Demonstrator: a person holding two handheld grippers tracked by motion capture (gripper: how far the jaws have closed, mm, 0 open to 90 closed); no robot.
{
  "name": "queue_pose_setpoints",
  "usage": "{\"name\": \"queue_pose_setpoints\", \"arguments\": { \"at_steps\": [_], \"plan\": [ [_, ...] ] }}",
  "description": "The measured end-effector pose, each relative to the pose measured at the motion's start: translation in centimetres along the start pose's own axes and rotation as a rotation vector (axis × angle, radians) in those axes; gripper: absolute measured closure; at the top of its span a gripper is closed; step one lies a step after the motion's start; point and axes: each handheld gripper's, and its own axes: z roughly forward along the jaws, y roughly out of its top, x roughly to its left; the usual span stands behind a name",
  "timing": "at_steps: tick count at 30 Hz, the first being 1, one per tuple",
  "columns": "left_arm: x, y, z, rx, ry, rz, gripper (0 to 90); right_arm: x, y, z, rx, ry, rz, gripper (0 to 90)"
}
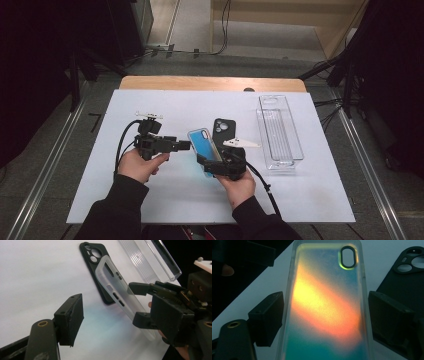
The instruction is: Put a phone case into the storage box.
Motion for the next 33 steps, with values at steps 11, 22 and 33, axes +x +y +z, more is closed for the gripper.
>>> {"name": "queue_pose_setpoints", "arguments": {
  "at_steps": [11, 22, 33],
  "plan": [
    [0.2, 1.0, 1.6, -0.021, -0.004, -0.072, 30.0, 0.4, -0.4, 0.0, -0.042, 0.018, 0.043, 15.0],
    [1.0, 1.2, 2.1, -0.055, -0.004, -0.152, 39.0, 0.7, -0.5, 0.0, -0.059, 0.038, 0.047, 15.0],
    [1.3, 1.3, 2.1, -0.075, -0.045, -0.212, 63.9, 1.2, -0.6, 0.1, -0.078, 0.054, 0.026, 15.0]
  ]
}}
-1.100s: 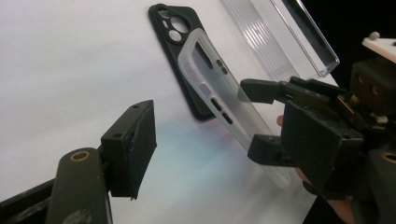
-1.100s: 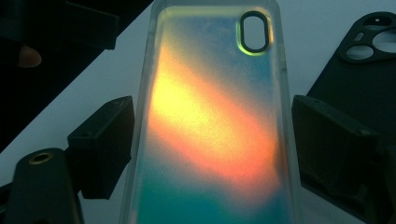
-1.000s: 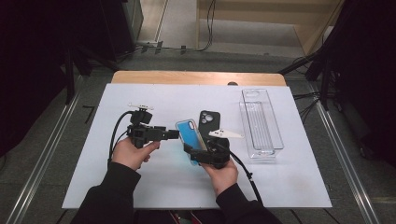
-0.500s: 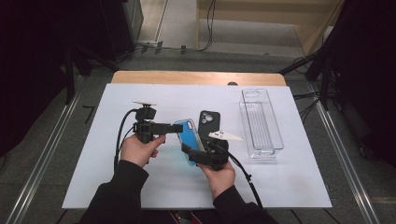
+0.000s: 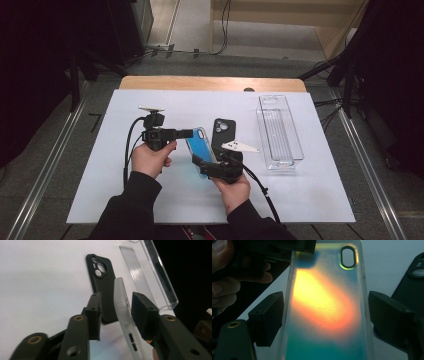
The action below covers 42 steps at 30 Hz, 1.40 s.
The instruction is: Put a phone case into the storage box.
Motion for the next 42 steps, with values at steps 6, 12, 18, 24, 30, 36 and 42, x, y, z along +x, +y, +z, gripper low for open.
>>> {"name": "queue_pose_setpoints", "arguments": {
  "at_steps": [6, 12, 18, 24, 30, 36, 42],
  "plan": [
    [0.1, -0.2, 0.2, 0.002, -0.019, -0.018, 75.4, 0.3, -0.2, 0.2, -0.001, 0.006, -0.012, 15.0],
    [0.3, -0.3, 0.1, -0.001, -0.048, -0.022, 77.8, 0.4, -0.4, 0.4, 0.002, 0.0, -0.019, 15.0],
    [0.4, -0.3, -0.1, -0.015, -0.094, -0.047, 80.2, 0.6, -0.6, 0.4, -0.022, -0.021, -0.061, 14.8],
    [0.1, -0.3, -0.4, -0.037, -0.112, -0.047, 80.9, 0.6, -0.6, 0.3, -0.043, -0.027, -0.104, 14.4],
    [-0.2, -0.3, -0.5, -0.038, -0.139, -0.047, 81.1, 0.4, -0.3, 0.1, -0.047, 0.001, -0.13, 10.5],
    [-0.4, -0.3, -0.7, -0.042, -0.148, -0.042, 81.1, -0.2, 0.1, 0.1, -0.019, 0.012, -0.106, 0.0],
    [-0.6, -0.2, -1.2, -0.063, -0.121, -0.013, 81.0, -0.2, 0.5, -0.2, 0.026, 0.019, -0.128, 0.0]
  ]
}}
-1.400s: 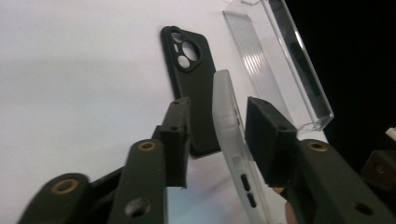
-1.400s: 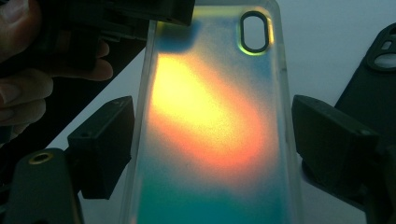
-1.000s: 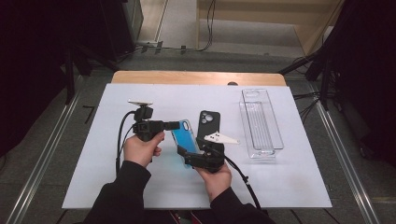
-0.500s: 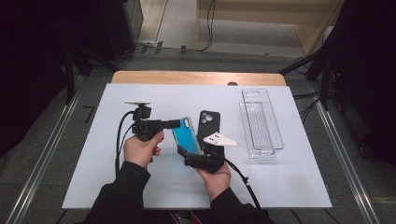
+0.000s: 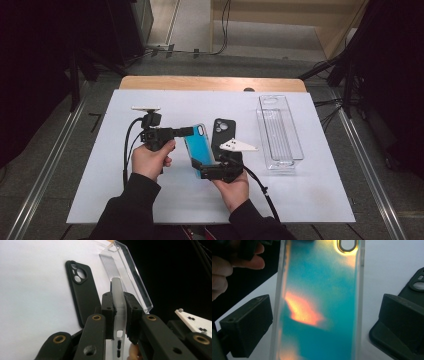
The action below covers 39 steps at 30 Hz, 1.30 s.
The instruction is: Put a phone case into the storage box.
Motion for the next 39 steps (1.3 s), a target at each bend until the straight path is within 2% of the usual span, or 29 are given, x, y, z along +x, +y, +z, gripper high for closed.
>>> {"name": "queue_pose_setpoints", "arguments": {
  "at_steps": [2, 3, 4, 6, 9, 13, 16, 18, 21, 22, 26, 27, 28, 31, 32, 34, 39],
  "plan": [
    [0.0, 0.0, -0.1, -0.009, 0.008, 0.014, 81.0, -0.1, 0.1, -0.3, 0.016, 0.001, -0.012, 0.0],
    [0.0, 0.0, -0.2, -0.018, 0.017, 0.026, 81.0, -0.2, 0.1, -0.6, 0.047, -0.004, -0.031, 0.0],
    [-0.1, 0.0, -0.3, -0.025, 0.028, 0.037, 81.0, -0.2, 0.1, -0.6, 0.047, -0.004, -0.031, 0.0],
    [-0.1, -0.1, -0.3, -0.035, 0.042, 0.057, 81.0, -0.6, 0.2, -0.9, 0.097, 0.011, -0.028, 0.0],
    [-0.2, -0.2, -0.2, -0.05, 0.052, 0.082, 81.0, -0.8, 0.3, -1.3, 0.101, 0.004, -0.031, 0.0],
    [-0.4, -0.5, -0.1, -0.066, 0.071, 0.121, 80.9, -0.9, 0.7, -1.7, 0.137, 0.008, -0.047, 0.0],
    [-0.5, -0.6, 0.0, -0.071, 0.07, 0.149, 80.8, -1.2, 0.9, -2.3, 0.16, 0.009, -0.076, 0.0],
    [-0.5, -0.8, 0.2, -0.078, 0.064, 0.186, 80.8, -1.4, 1.0, -2.4, 0.175, 0.017, -0.069, 0.0],
    [-0.6, -0.8, 0.2, -0.089, 0.059, 0.207, 80.8, -1.6, 1.0, -2.3, 0.181, 0.016, -0.067, 0.0],
    [-0.8, -0.9, 0.2, -0.098, 0.063, 0.225, 80.8, -1.6, 1.1, -2.2, 0.209, 0.028, -0.068, 0.0],
    [-0.9, -1.0, 0.1, -0.118, 0.075, 0.273, 80.8, -1.6, 1.2, -2.2, 0.227, 0.036, -0.077, 0.0],
    [-0.9, -1.0, 0.1, -0.118, 0.075, 0.273, 80.8, -1.6, 1.2, -2.2, 0.227, 0.036, -0.077, 0.0],
    [-0.9, -1.1, 0.0, -0.13, 0.07, 0.285, 80.8, -1.5, 1.3, -2.2, 0.248, 0.04, -0.09, 0.0],
    [-1.2, -1.4, -0.2, -0.165, 0.057, 0.327, 80.8, -1.5, 1.4, -2.3, 0.255, 0.045, -0.113, 0.0],
    [-1.2, -1.4, -0.2, -0.165, 0.057, 0.327, 80.8, -1.5, 1.4, -2.3, 0.255, 0.045, -0.113, 0.0],
    [-1.4, -1.6, -0.1, -0.162, 0.06, 0.352, 80.8, -1.4, 1.5, -2.4, 0.254, 0.054, -0.134, 0.0],
    [-1.8, -2.0, 0.1, -0.169, 0.051, 0.406, 80.8, -1.5, 1.7, -2.6, 0.249, 0.058, -0.147, 0.0]
  ]
}}
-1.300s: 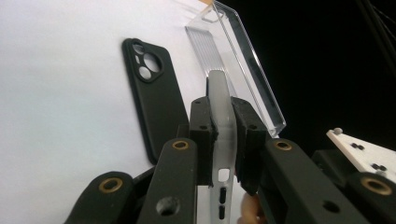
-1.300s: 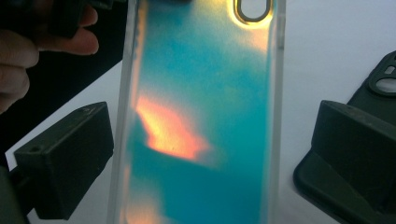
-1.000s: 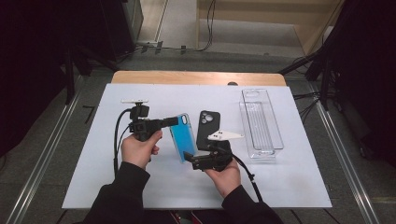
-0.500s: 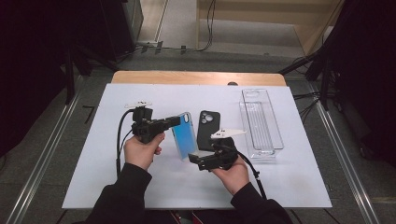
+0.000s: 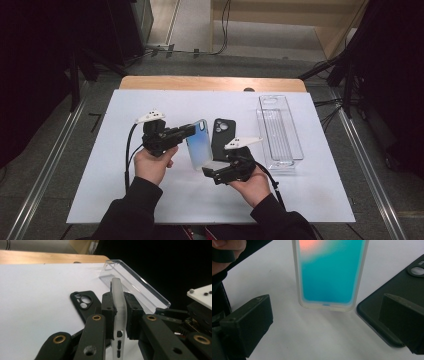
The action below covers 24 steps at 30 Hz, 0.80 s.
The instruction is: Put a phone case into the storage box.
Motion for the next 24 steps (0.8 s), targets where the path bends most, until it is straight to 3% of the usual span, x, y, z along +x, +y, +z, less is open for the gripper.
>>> {"name": "queue_pose_setpoints", "arguments": {
  "at_steps": [5, 14, 24],
  "plan": [
    [-0.4, -0.3, -0.1, -0.022, -0.002, 0.013, 80.8, -0.1, 0.2, -0.3, -0.003, -0.006, -0.001, 0.0],
    [-0.9, -0.5, 0.4, -0.005, -0.021, 0.012, 80.8, 0.0, 1.1, -1.2, -0.041, -0.016, -0.015, 0.0],
    [-2.0, -0.8, 1.3, 0.01, -0.025, 0.003, 80.7, 0.1, 2.4, -1.4, -0.044, -0.071, -0.024, 0.0]
  ]
}}
